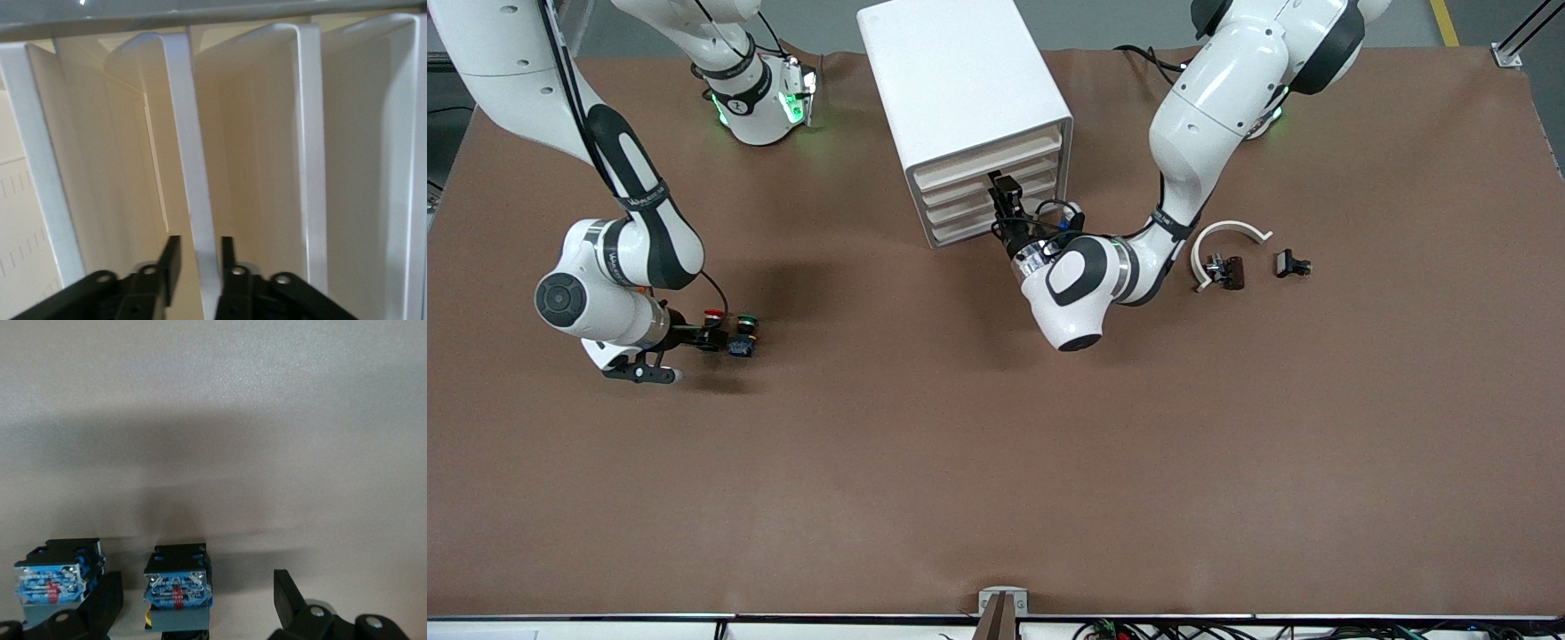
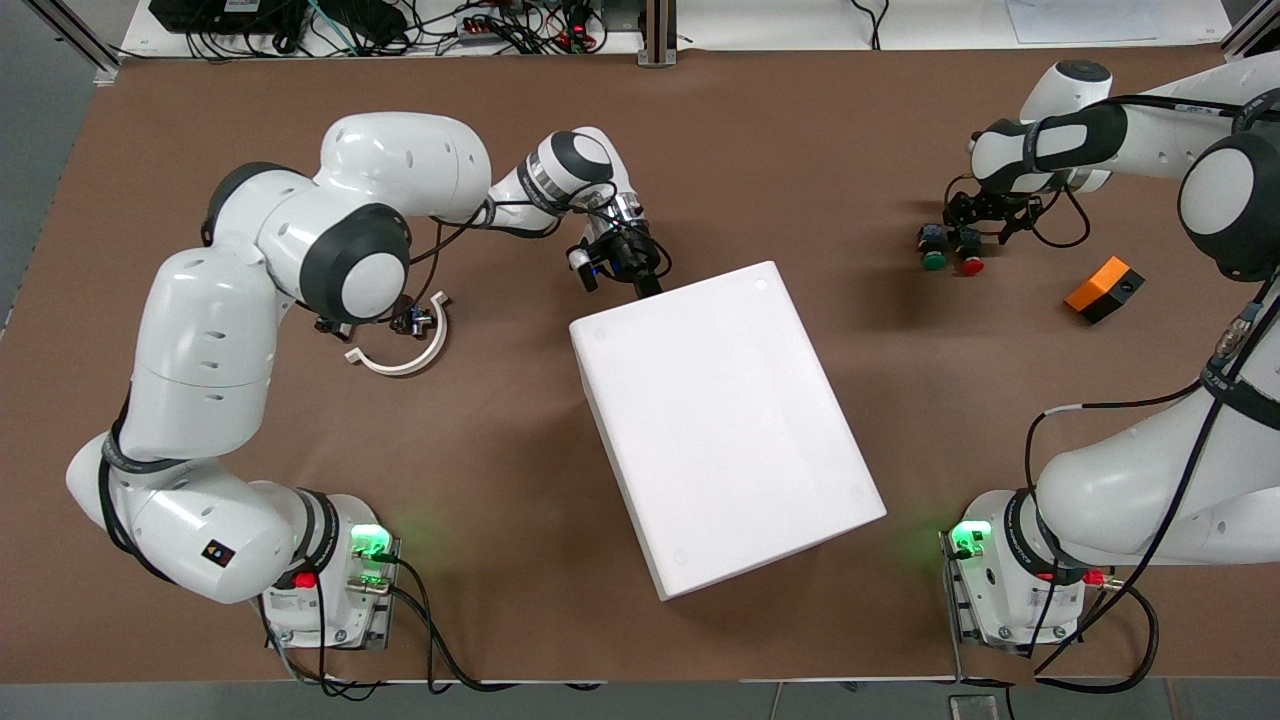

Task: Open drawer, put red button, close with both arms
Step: 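Pull the drawer open with the left gripper while the right grasps button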

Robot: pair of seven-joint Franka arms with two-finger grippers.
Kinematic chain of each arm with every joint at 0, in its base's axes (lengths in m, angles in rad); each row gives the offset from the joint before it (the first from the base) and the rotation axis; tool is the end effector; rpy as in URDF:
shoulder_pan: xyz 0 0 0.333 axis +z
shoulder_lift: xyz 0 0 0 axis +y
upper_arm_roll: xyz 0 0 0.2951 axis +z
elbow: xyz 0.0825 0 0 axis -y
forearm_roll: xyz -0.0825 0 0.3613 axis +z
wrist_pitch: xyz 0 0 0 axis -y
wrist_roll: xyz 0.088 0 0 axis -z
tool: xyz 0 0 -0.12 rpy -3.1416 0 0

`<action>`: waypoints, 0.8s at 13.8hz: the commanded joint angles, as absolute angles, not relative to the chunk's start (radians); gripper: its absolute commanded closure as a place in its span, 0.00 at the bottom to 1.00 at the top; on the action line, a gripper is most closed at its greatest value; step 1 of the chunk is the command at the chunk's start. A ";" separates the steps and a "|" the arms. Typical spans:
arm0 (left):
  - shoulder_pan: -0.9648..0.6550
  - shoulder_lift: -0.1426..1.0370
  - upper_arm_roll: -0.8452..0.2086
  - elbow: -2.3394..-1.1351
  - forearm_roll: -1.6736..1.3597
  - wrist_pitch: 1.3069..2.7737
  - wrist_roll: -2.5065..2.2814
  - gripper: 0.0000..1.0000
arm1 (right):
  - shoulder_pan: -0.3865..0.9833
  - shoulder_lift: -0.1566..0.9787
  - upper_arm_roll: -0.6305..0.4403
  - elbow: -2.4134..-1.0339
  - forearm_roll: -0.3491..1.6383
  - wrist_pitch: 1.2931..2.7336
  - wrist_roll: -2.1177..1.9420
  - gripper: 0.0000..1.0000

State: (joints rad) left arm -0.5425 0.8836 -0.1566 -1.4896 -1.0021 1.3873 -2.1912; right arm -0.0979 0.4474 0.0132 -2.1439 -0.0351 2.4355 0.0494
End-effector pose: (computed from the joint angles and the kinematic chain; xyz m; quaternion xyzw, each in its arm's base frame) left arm 0.3888 -0.4568 0.1757 -0.4487 -0.6064 0.5625 0.3384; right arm 0.5277 -0.0449 0.1664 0.9955 -0.0530 -0.0779 0.0060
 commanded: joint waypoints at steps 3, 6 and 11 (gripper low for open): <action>-0.534 0.900 -0.155 -1.477 -1.049 1.374 -2.241 1.00 | -0.097 0.443 0.020 -2.169 -0.051 2.439 0.084 0.14; -0.508 0.900 -0.134 -1.473 -1.052 1.376 -2.253 1.00 | -0.094 0.448 0.020 -2.169 -0.051 2.436 0.086 0.40; -0.407 0.899 -0.114 -1.444 -1.055 1.443 -2.241 1.00 | -0.094 0.446 0.021 -2.166 -0.051 2.434 0.086 0.73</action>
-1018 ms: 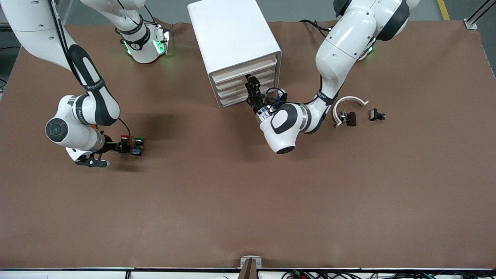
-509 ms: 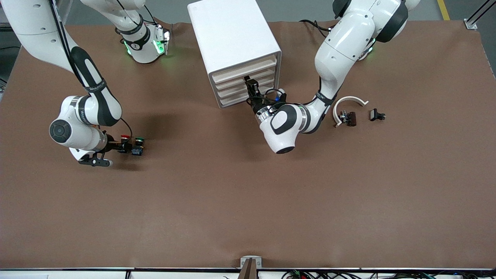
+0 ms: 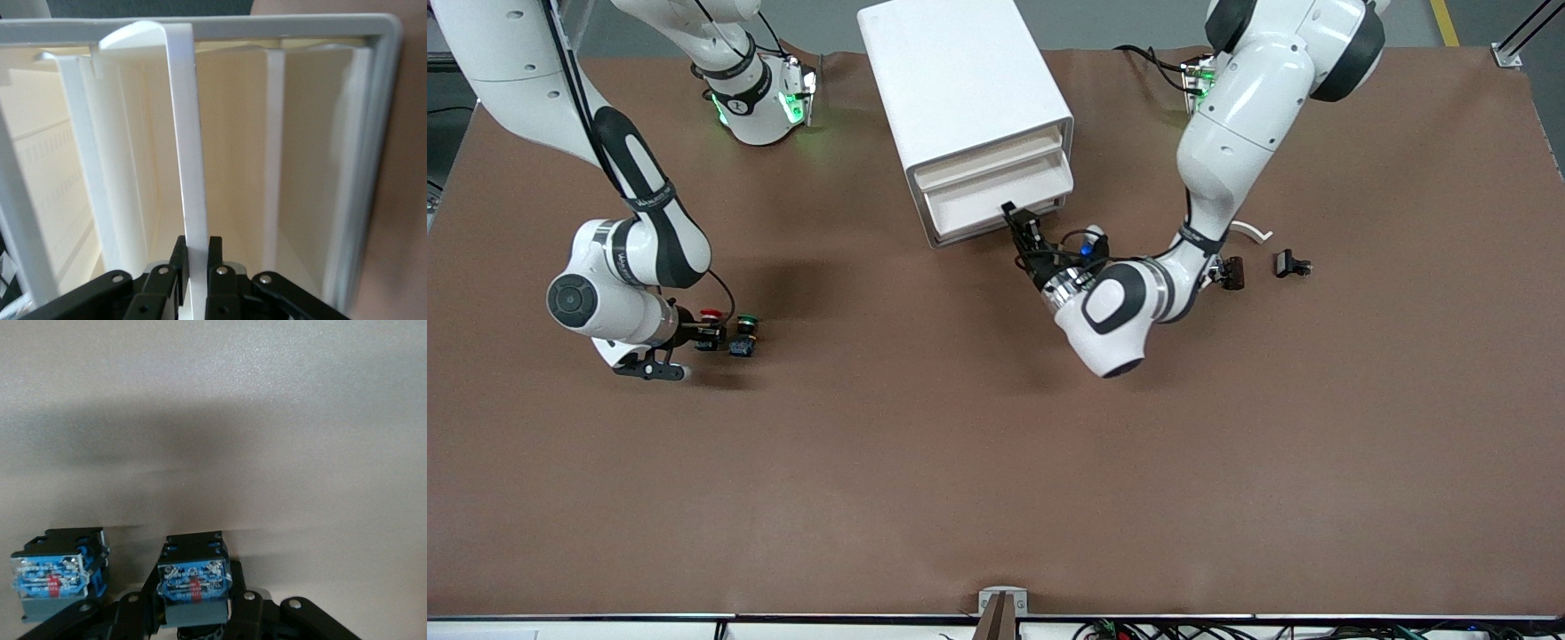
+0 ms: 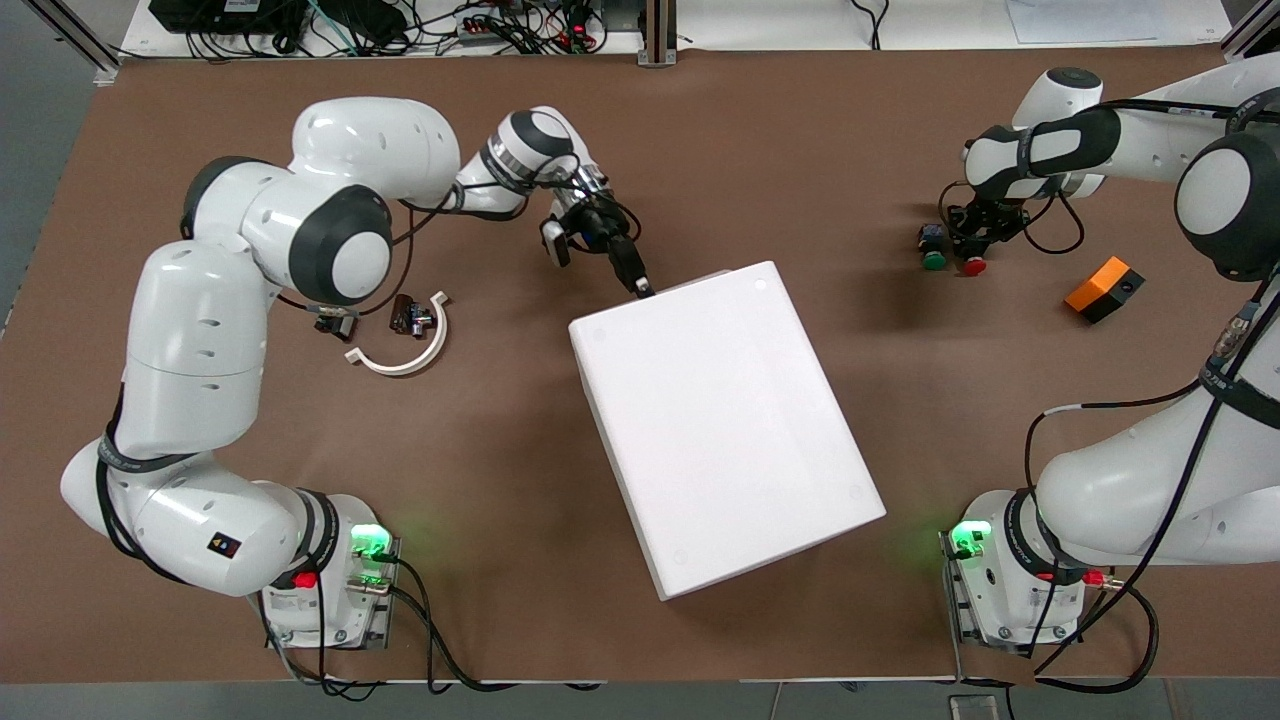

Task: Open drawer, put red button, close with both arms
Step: 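Pull the drawer open with the left gripper while the right grasps button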

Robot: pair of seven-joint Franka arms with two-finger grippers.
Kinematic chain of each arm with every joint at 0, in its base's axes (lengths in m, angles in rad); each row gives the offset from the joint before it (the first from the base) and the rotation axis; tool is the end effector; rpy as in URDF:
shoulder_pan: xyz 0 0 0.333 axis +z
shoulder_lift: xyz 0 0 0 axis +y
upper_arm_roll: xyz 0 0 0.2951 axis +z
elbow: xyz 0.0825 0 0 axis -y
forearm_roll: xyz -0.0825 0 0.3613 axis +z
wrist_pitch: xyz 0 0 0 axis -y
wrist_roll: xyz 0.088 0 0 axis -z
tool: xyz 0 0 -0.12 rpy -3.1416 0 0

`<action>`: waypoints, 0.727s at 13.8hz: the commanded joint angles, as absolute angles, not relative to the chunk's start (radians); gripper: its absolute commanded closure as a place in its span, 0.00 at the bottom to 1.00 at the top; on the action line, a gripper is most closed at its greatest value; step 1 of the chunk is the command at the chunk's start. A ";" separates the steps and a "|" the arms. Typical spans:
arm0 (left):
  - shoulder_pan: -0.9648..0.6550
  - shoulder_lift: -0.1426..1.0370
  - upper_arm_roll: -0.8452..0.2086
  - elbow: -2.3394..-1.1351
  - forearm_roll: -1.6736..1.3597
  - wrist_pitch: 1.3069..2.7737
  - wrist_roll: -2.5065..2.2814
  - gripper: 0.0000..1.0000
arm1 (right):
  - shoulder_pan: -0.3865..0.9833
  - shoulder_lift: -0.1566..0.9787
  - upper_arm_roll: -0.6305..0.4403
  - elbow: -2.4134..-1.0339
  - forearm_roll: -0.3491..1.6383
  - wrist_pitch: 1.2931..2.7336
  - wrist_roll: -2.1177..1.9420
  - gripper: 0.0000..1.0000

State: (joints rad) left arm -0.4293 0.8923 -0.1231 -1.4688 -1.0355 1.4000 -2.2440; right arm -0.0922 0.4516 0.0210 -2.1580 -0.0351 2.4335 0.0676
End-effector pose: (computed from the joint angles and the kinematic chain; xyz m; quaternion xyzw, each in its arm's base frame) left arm 0.4555 -0.4020 0.1743 -0.3833 -0.6553 0.5774 0.3006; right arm 0.5217 -0.0371 0.1595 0.9946 -0.0555 -0.0878 0.0054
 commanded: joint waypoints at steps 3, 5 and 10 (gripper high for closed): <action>-0.358 0.899 -0.110 -1.410 -1.057 1.489 -2.238 1.00 | -0.094 0.439 0.021 -2.145 -0.051 2.401 0.087 0.78; -0.321 0.897 -0.110 -1.394 -1.057 1.511 -2.226 1.00 | -0.092 0.428 0.023 -2.097 -0.051 2.320 0.083 0.79; -0.287 0.885 -0.109 -1.336 -1.048 1.531 -2.207 0.00 | -0.046 0.344 0.026 -1.982 -0.052 2.033 0.173 0.79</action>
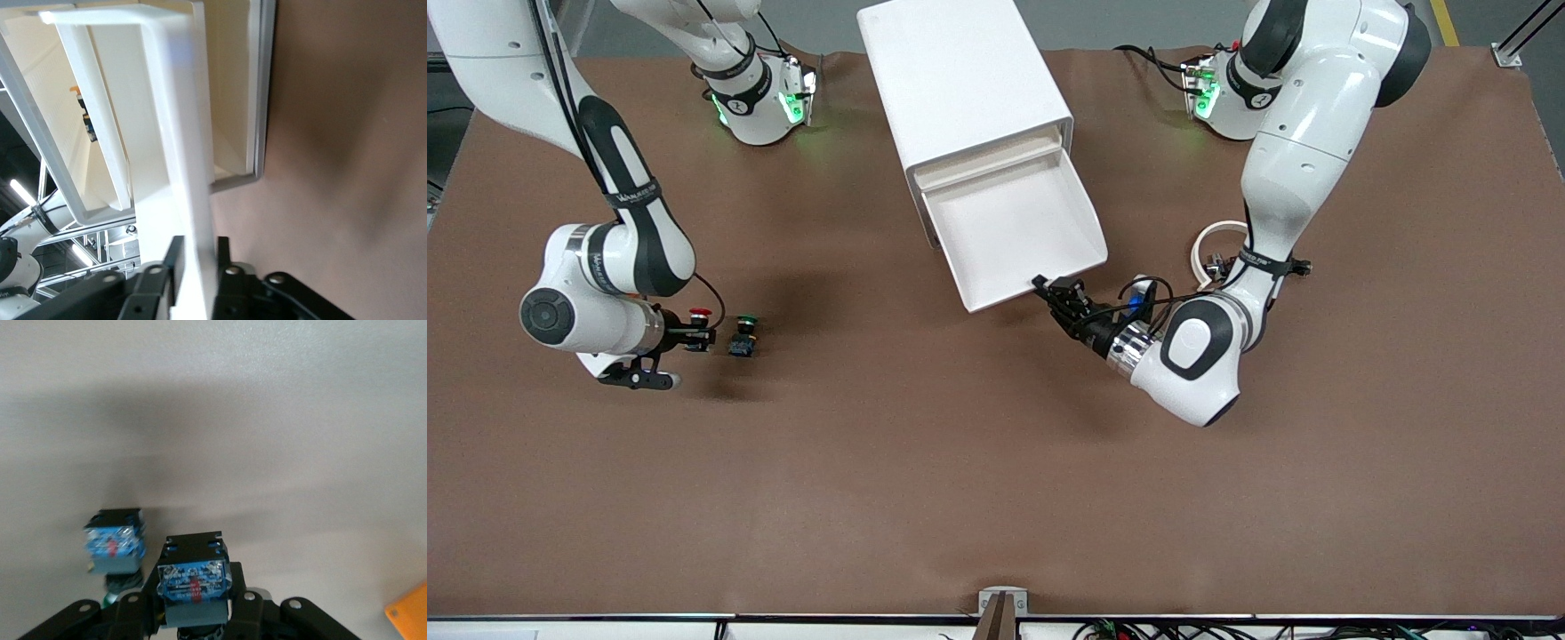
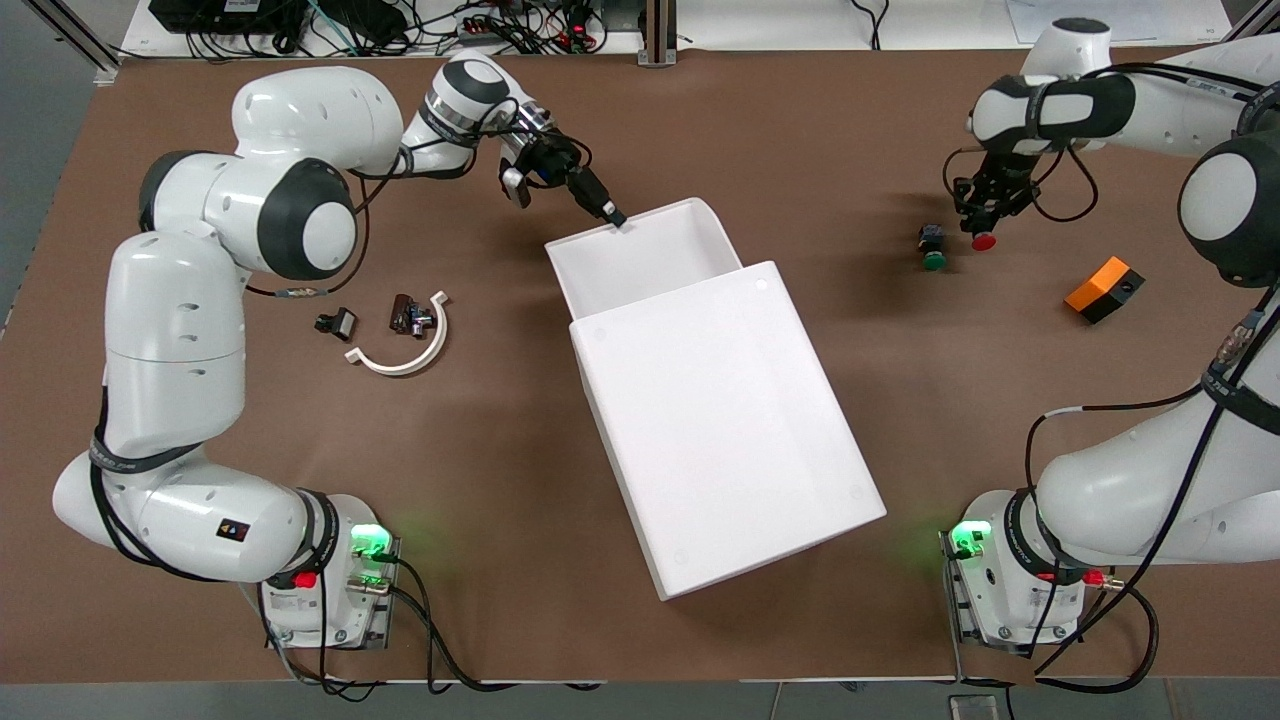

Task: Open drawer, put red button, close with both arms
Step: 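Pull the drawer open with the left gripper while the right grasps button, then lift the red button with the right gripper while the left gripper releases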

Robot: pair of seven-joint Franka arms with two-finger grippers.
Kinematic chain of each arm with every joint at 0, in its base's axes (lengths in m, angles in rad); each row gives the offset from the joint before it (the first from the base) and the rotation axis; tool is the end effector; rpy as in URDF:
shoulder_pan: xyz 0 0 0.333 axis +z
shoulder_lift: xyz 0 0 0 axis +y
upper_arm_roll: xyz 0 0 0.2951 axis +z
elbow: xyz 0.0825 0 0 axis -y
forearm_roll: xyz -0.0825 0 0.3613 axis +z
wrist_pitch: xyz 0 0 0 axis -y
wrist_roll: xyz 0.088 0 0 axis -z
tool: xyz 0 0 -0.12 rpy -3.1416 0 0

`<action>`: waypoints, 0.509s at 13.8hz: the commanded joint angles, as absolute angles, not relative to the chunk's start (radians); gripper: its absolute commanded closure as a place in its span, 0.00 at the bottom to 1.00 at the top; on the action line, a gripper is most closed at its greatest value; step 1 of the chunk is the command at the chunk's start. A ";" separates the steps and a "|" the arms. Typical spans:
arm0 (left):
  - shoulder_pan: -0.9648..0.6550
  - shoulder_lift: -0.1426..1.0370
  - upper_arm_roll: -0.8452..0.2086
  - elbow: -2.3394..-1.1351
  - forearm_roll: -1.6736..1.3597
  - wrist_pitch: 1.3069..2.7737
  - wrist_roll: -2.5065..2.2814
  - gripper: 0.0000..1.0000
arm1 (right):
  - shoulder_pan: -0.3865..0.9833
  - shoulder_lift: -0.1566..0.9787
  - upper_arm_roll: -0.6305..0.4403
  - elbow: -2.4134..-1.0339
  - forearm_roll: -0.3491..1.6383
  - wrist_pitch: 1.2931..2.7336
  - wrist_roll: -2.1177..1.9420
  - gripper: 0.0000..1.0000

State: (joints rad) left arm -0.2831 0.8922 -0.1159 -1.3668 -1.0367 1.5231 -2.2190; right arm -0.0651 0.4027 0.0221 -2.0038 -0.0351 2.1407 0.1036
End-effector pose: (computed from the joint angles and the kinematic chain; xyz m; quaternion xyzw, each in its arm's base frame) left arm 0.5553 -0.3338 0.1996 -0.3576 -0.7173 0.5752 0.1635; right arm 0.5479 -0.0255 0.2206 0.9892 -0.0616 -0.1321 0.0130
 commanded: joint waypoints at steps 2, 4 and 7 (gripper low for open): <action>-0.265 0.882 -0.107 -1.292 -1.037 1.525 -2.206 0.00 | 0.018 0.309 0.026 -1.904 -0.052 1.853 0.275 0.80; -0.261 0.873 -0.100 -1.234 -0.947 1.525 -2.194 0.00 | 0.067 0.302 0.026 -1.785 -0.051 1.662 0.380 0.81; -0.253 0.824 -0.058 -1.218 -0.738 1.525 -2.044 0.00 | 0.179 0.299 0.029 -1.643 0.004 1.464 0.654 0.81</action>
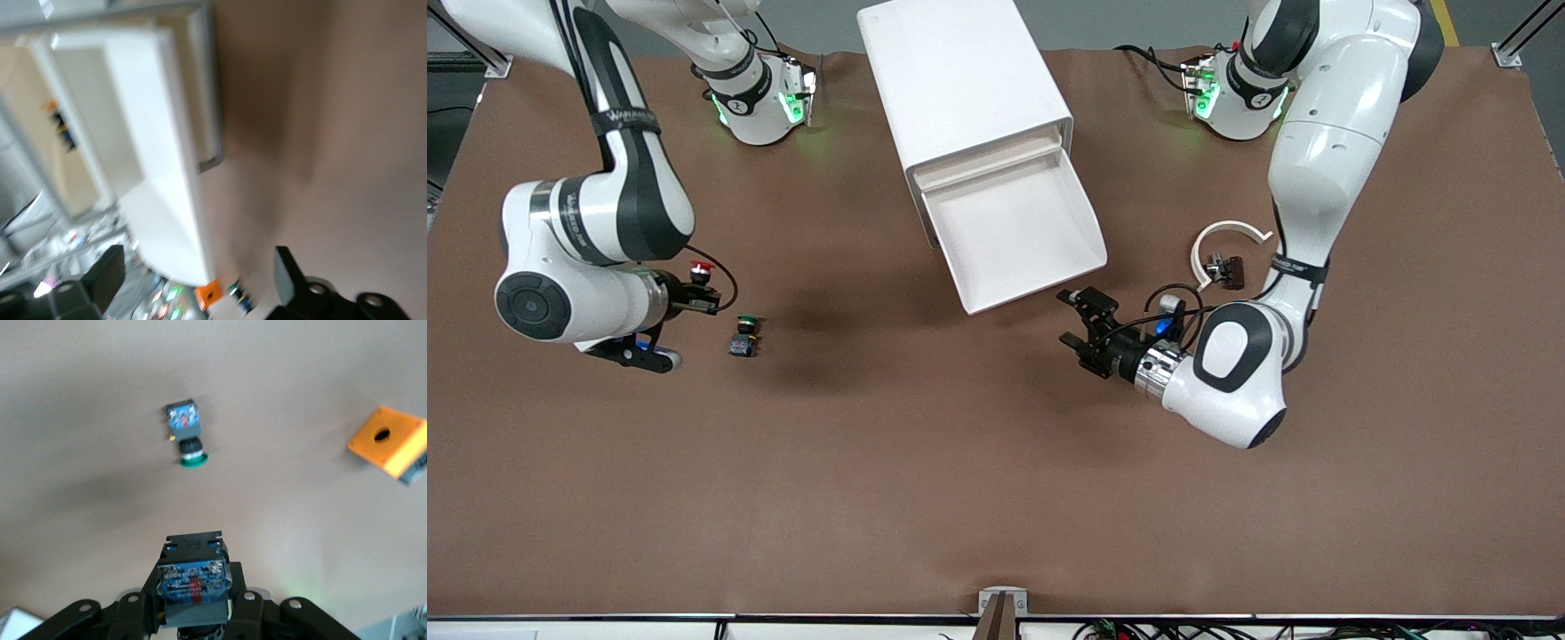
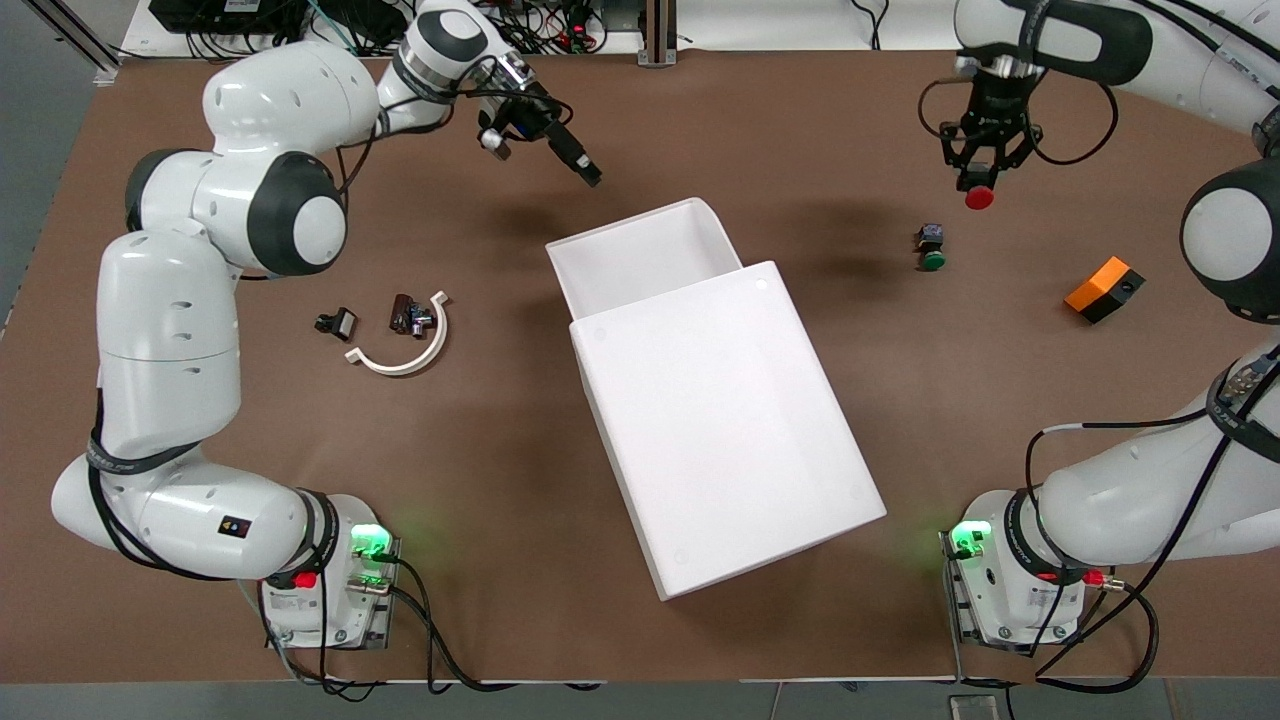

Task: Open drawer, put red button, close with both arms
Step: 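Lift the red button with the right gripper while the left gripper releases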

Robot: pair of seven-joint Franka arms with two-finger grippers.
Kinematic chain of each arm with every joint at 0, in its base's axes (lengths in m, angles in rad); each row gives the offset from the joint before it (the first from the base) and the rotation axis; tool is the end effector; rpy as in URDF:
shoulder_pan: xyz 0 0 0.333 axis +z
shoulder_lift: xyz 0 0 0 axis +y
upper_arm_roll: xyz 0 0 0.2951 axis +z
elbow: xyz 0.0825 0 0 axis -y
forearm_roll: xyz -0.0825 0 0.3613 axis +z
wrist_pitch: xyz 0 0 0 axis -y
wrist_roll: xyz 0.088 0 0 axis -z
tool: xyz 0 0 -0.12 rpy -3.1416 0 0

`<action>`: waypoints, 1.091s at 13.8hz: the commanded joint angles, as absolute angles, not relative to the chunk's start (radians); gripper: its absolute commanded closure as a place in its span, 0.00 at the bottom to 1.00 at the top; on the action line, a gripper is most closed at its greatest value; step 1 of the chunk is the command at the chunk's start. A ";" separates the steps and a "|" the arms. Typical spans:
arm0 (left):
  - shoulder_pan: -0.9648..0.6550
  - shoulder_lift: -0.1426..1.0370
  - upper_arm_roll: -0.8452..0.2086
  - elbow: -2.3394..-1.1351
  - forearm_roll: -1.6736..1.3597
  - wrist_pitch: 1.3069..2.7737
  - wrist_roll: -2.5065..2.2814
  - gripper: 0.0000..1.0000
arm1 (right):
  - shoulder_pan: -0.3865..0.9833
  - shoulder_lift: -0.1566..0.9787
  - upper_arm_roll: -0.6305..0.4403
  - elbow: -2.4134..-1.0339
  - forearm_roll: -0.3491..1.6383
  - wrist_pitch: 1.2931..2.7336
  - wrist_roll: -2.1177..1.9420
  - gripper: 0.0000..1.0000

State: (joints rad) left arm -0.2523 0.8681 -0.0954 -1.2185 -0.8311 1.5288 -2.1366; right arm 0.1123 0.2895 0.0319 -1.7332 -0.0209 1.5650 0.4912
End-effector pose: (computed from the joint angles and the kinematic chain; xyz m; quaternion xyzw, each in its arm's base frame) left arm 0.6020 -0.2982 0.2493 -0.4627 -0.7357 0.4853 0.0955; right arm 0.5451 0.0756 0.3623 0.9598 -0.1655 -0.2137 0.0762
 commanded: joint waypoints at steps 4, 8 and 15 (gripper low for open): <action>-0.253 0.769 0.064 -1.218 -0.603 1.534 -1.754 0.00 | 0.352 0.295 0.031 -1.550 0.176 1.393 1.053 0.81; -0.271 0.726 0.144 -1.220 -0.384 1.647 -1.447 0.00 | 0.527 0.308 0.026 -1.471 0.308 1.468 1.413 0.81; -0.273 0.692 0.120 -1.241 -0.131 1.775 -0.729 0.00 | 0.692 0.400 0.025 -1.471 0.357 1.781 1.739 0.81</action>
State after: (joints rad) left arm -0.2735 0.7344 0.1282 -1.2061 -0.1756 1.7468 -0.8822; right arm 0.6689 0.3607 0.0391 -1.5016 0.3402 1.7489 1.6888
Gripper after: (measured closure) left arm 0.000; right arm 0.590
